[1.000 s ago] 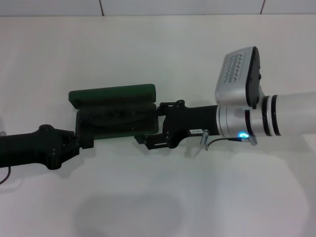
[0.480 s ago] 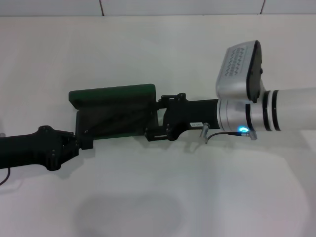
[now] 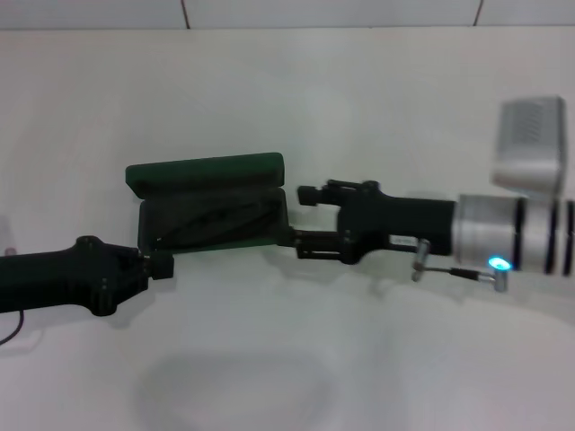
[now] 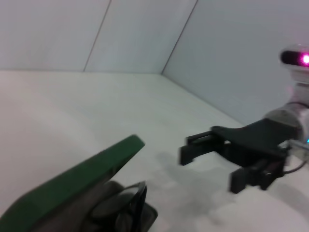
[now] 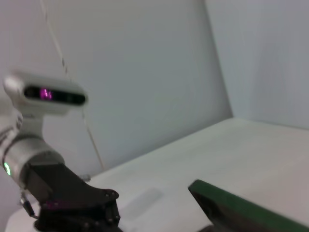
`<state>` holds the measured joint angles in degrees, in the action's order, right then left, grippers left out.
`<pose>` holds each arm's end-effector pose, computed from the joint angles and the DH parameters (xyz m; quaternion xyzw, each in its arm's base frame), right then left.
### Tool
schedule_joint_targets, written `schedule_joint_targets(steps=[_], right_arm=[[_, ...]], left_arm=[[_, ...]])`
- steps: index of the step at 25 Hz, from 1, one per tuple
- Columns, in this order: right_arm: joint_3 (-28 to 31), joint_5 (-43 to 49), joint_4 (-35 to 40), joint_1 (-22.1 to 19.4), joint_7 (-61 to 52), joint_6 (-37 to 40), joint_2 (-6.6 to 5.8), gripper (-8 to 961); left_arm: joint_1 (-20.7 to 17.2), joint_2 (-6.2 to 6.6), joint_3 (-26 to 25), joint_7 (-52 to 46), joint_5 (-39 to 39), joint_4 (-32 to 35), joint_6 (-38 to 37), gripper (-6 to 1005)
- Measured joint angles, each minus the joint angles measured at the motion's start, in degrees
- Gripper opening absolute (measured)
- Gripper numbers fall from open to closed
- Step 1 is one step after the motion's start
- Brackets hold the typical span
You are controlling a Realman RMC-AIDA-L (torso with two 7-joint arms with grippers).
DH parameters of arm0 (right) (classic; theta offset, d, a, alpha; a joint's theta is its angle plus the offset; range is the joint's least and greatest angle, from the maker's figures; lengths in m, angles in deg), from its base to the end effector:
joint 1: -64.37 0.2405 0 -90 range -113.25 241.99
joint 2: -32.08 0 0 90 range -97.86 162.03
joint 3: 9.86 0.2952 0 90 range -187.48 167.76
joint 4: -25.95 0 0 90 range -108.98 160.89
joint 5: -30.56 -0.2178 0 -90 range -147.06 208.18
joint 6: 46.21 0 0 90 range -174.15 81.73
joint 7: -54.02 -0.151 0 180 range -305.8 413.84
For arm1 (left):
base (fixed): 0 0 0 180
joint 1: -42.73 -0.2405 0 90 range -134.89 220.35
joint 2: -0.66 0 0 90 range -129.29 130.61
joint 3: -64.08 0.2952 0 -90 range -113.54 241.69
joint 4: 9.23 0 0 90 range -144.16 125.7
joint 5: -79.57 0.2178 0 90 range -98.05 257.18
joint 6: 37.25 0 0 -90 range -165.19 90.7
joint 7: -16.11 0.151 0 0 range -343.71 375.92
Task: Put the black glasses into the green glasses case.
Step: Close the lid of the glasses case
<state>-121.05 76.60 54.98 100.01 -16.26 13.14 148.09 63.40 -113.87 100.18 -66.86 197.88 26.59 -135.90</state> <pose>0.2114 0.3645 -0.1332 -0.9388 0.1930 0.2723 0.0847 -0.3596 0.2849 0.0063 -0.9141 -0.3184 -0.2332 0.0928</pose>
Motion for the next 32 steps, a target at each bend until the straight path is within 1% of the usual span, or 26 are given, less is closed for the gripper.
schedule_joint_targets(steps=[4,8,10,14,19,21,22,24,32], right_arm=[[4.2,0.1,0.0,-7.0,5.8,5.9,-0.16,738],[7.0,0.0,-1.2,-13.6,15.5,9.2,-0.15,738],[7.7,-0.4,-2.8,-15.0,19.1,10.3,-0.08,738],[8.5,-0.9,-6.1,-15.9,23.9,12.7,0.03,738],[9.2,-1.0,-7.5,-16.8,26.1,14.9,-0.01,737],[9.4,-1.0,-7.7,-16.9,26.1,15.2,-0.04,736],[9.7,-1.0,-8.3,-16.9,26.2,16.2,-0.16,736],[9.8,-1.1,-8.5,-16.9,26.2,16.7,-0.22,735],[10.3,-1.1,-9.1,-17.0,26.8,18.2,-0.34,735]], left_arm=[[0.8,-0.22,0.1,0.0,1.8,-1.8,2.4,12],[1.8,-1.05,0.1,0.0,4.7,-2.9,4.9,12],[2.1,-1.50,0.1,0.0,5.2,-3.2,5.8,12],[2.6,-2.37,0.1,-0.3,6.2,-3.5,8.7,12],[3.5,-2.75,0.0,-0.7,6.8,-3.5,11.3,12],[3.7,-2.75,0.0,-0.9,6.8,-3.5,11.8,13],[4.2,-2.74,-0.1,-1.2,6.8,-3.4,13.8,13],[4.4,-2.69,-0.1,-1.4,6.8,-3.4,15.0,13],[5.1,-1.76,0.1,-2.0,6.8,-2.9,18.3,13]])
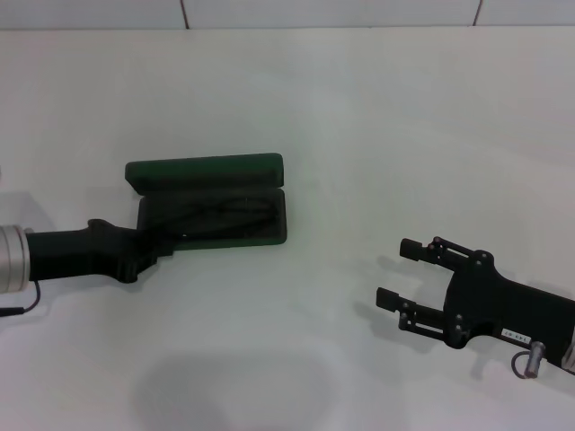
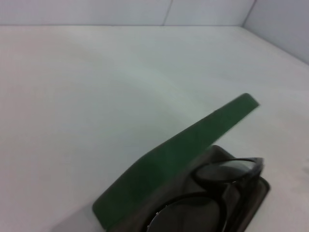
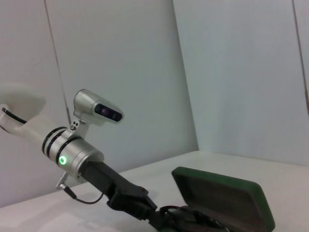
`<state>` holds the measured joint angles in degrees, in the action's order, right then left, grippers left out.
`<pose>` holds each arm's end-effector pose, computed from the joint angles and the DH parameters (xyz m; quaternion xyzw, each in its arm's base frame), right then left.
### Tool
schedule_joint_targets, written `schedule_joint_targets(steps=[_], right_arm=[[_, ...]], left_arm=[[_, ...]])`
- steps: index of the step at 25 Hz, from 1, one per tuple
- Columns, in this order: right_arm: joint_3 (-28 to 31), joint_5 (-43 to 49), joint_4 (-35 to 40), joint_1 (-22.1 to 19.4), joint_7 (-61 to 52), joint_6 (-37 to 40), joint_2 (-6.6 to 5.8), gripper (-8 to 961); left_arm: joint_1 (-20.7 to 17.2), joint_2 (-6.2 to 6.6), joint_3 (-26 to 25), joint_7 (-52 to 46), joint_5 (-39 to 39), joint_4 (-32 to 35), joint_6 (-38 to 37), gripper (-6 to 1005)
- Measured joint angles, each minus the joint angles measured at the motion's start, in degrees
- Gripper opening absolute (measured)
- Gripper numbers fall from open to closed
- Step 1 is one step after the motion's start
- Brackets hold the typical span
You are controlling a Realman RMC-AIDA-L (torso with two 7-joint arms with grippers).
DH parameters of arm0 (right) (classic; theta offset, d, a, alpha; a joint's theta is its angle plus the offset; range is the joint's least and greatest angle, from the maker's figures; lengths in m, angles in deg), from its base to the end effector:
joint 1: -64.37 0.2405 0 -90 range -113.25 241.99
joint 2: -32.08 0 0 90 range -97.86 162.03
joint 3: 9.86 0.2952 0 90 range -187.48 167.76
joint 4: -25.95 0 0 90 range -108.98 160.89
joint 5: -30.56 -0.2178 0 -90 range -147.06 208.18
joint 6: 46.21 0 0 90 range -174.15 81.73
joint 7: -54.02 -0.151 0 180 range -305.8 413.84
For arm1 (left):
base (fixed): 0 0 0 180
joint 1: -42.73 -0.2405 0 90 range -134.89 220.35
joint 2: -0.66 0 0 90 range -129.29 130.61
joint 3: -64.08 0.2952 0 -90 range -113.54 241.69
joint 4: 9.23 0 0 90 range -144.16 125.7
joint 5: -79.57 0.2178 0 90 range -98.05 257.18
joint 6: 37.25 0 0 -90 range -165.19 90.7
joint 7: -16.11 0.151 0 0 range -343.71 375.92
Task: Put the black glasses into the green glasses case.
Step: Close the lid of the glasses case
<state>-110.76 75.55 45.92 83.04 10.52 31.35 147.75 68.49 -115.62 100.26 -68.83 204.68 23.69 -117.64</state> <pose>0.3149 0.2758 -0.0974 -0.9151 0.1498 0.3288 0.1789 -0.3732 0.3287 -0.0220 -0.9105 -0.3510 -0.1396 0.1685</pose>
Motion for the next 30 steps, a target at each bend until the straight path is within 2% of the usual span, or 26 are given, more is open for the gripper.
schedule_joint_targets(steps=[30], right_arm=[[-0.1,0.0,0.0,0.2,0.1,1.0,0.26,735]], left_arm=[[2.7,0.71,-0.2,-0.7,-0.5,0.2,-0.5,13]])
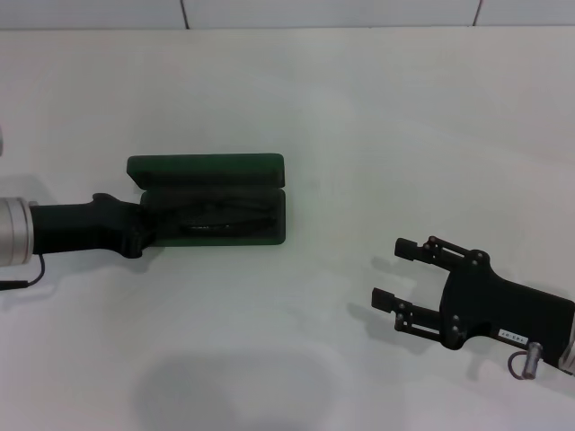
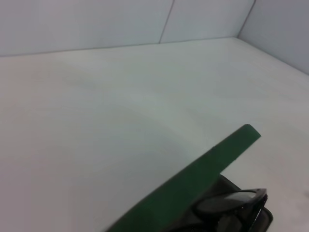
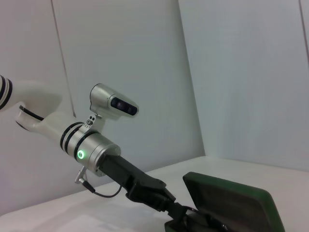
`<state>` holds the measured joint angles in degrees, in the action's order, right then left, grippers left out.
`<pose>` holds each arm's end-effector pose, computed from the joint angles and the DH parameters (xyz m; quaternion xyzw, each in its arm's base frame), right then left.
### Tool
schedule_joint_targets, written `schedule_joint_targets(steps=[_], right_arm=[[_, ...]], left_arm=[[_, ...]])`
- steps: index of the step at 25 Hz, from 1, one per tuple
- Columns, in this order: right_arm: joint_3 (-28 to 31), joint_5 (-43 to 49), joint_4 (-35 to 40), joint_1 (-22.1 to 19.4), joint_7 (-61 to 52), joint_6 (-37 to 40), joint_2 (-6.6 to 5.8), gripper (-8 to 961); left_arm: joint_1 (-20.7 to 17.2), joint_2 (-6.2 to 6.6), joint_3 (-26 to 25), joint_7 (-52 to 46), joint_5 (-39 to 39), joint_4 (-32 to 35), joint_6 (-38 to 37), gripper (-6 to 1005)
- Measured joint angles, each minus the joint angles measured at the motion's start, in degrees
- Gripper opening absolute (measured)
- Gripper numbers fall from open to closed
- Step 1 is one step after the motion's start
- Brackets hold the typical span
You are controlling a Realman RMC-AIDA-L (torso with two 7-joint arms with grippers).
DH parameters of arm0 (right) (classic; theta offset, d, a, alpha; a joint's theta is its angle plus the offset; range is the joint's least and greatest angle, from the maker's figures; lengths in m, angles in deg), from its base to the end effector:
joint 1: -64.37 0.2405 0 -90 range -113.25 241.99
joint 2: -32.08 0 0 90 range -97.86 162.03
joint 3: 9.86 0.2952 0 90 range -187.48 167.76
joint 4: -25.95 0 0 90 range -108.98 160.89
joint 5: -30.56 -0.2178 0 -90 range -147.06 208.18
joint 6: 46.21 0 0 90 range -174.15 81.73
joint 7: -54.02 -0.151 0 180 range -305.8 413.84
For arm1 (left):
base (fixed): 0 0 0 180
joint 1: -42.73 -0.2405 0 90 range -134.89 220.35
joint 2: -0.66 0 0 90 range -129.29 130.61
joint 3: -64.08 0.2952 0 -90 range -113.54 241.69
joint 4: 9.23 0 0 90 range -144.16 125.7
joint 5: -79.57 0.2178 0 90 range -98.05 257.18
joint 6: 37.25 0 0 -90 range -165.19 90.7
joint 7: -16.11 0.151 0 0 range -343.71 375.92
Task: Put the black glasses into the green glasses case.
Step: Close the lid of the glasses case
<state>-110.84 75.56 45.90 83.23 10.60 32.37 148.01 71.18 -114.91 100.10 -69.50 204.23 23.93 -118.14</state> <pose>0.3105 0.2747 -0.0985 -0.9140 0.1451 0.3373 0.1723 -0.3584 0.3480 -0.0146 -0.9165 -0.3320 -0.1461 0.1687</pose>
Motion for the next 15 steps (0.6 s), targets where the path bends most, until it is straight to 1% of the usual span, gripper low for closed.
schedule_joint_targets(steps=[5,11,15], right_arm=[[0.1,0.0,0.0,0.1,-0.1,0.2,0.00,735],[0.1,0.0,-0.1,-0.1,0.0,0.7,-0.07,735],[0.1,0.0,-0.4,-0.2,0.3,0.7,-0.09,735]], left_arm=[[-0.5,-0.08,0.0,0.0,0.3,0.0,-1.0,14],[-0.7,0.31,-1.4,-0.7,-1.1,0.4,-8.8,14],[-0.7,0.42,-2.2,-2.9,-3.0,1.7,-11.8,14]])
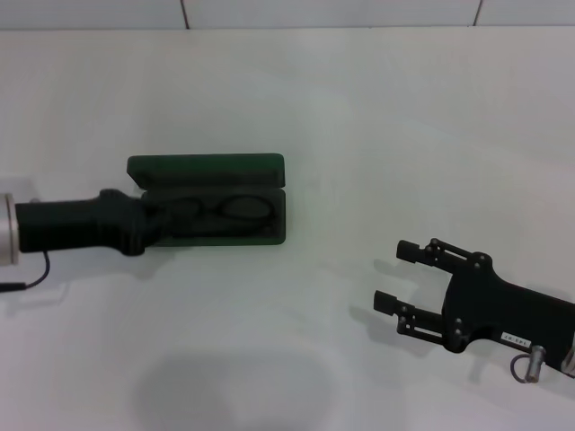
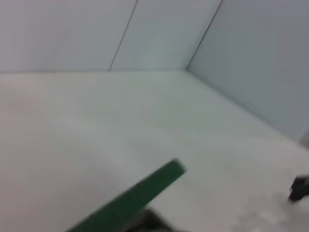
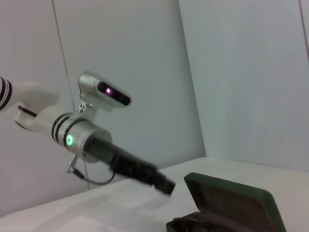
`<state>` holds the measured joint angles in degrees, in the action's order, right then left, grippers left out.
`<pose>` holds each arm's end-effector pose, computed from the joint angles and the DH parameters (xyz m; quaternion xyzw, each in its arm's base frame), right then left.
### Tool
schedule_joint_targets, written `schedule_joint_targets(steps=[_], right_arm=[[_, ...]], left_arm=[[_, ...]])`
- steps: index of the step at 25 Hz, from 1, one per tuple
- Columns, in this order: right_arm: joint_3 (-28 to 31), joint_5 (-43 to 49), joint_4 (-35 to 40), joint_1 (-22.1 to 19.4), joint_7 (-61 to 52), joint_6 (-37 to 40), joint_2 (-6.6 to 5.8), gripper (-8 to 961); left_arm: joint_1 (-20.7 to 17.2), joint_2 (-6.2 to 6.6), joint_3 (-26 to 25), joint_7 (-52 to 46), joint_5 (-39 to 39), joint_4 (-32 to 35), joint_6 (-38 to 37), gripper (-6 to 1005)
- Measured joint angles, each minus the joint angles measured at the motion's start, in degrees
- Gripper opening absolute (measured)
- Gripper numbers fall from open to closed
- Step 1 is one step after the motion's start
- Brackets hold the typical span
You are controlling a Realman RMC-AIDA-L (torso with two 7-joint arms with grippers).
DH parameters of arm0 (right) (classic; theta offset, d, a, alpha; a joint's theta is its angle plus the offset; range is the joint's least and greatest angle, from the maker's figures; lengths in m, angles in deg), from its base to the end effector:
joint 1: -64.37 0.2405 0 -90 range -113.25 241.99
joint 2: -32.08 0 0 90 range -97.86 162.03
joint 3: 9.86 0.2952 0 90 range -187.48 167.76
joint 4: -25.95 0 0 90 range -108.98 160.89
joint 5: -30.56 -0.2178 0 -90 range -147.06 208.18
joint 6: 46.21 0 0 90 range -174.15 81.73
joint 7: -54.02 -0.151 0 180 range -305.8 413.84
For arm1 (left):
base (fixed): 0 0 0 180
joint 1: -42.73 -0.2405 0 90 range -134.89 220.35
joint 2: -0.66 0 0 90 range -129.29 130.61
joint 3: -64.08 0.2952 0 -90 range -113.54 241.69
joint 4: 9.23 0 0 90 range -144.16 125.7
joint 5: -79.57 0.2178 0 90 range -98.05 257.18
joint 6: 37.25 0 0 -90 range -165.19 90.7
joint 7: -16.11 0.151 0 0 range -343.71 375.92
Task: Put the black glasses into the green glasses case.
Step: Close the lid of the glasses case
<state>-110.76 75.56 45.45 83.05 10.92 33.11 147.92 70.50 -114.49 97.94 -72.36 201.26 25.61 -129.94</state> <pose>0.3121 0.2722 -0.0974 -0.9135 0.1450 0.3391 0.1715 -0.3376 0.3331 -0.0008 -0.9112 -0.3340 -0.2160 0.1075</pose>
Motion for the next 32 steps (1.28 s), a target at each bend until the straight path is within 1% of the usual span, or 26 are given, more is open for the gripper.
schedule_joint_targets(steps=[4,7,8,9,10,12,13,14,15,16,19,21,23,27,30,32], right_arm=[[0.0,0.0,-0.1,-0.4,0.5,0.0,0.00,735],[0.2,0.0,-0.2,-0.8,0.6,0.0,0.00,735],[0.4,0.0,-0.2,-0.9,0.6,0.0,0.00,735],[0.7,0.0,-0.3,-1.1,0.6,0.0,0.00,735],[1.1,0.0,-0.4,-1.3,0.5,0.0,0.00,735],[1.9,0.0,-0.9,-1.6,0.5,0.0,0.00,735],[2.1,0.0,-1.2,-1.7,0.5,0.0,0.00,735],[2.3,0.0,-1.4,-1.7,0.5,0.0,0.00,735],[2.3,0.0,-1.6,-1.7,0.5,0.0,0.00,735],[2.3,0.0,-1.7,-1.7,0.5,0.0,0.00,735],[2.3,0.0,-1.7,-2.0,0.5,0.0,0.00,735],[2.4,0.0,-1.7,-2.0,0.5,0.0,0.00,735],[2.5,0.0,-1.7,-2.1,0.5,0.0,0.00,735],[3.1,0.0,-1.8,-2.2,0.5,-0.1,-0.01,735],[3.1,0.0,-1.8,-2.2,0.5,-0.1,-0.07,735],[3.2,0.0,-1.8,-2.2,0.5,-0.1,-0.08,735]], left_arm=[[0.9,0.14,0.0,-7.3,-3.3,2.2,-1.4,14],[2.6,0.23,0.1,-14.1,-3.3,4.2,-0.6,14],[3.3,0.01,0.2,-17.7,-3.1,5.9,0.5,14],[3.6,-0.29,0.5,-19.8,-2.9,7.2,1.3,14],[4.0,-0.87,1.0,-22.8,-2.2,9.5,2.6,14],[4.8,-2.66,3.4,-30.4,0.7,15.8,6.4,14],[4.9,-3.28,4.5,-33.0,1.9,17.9,7.8,14],[5.0,-3.93,6.3,-36.5,3.3,20.4,9.7,14],[5.1,-4.32,7.8,-38.9,4.2,22.0,11.1,14],[5.1,-4.54,10.7,-42.3,4.9,23.6,13.5,14],[4.6,-4.64,17.1,-47.5,4.7,24.3,19.7,14],[3.6,-4.84,21.6,-50.0,4.5,23.7,24.5,14],[2.1,-5.04,26.1,-51.7,4.0,23.4,29.9,14],[-1.8,-5.07,38.5,-53.7,-0.9,23.5,42.8,14],[-3.5,-5.01,44.9,-53.9,-2.9,23.6,49.8,14],[-4.2,-5.03,47.3,-53.9,-3.5,23.5,52.8,15]])
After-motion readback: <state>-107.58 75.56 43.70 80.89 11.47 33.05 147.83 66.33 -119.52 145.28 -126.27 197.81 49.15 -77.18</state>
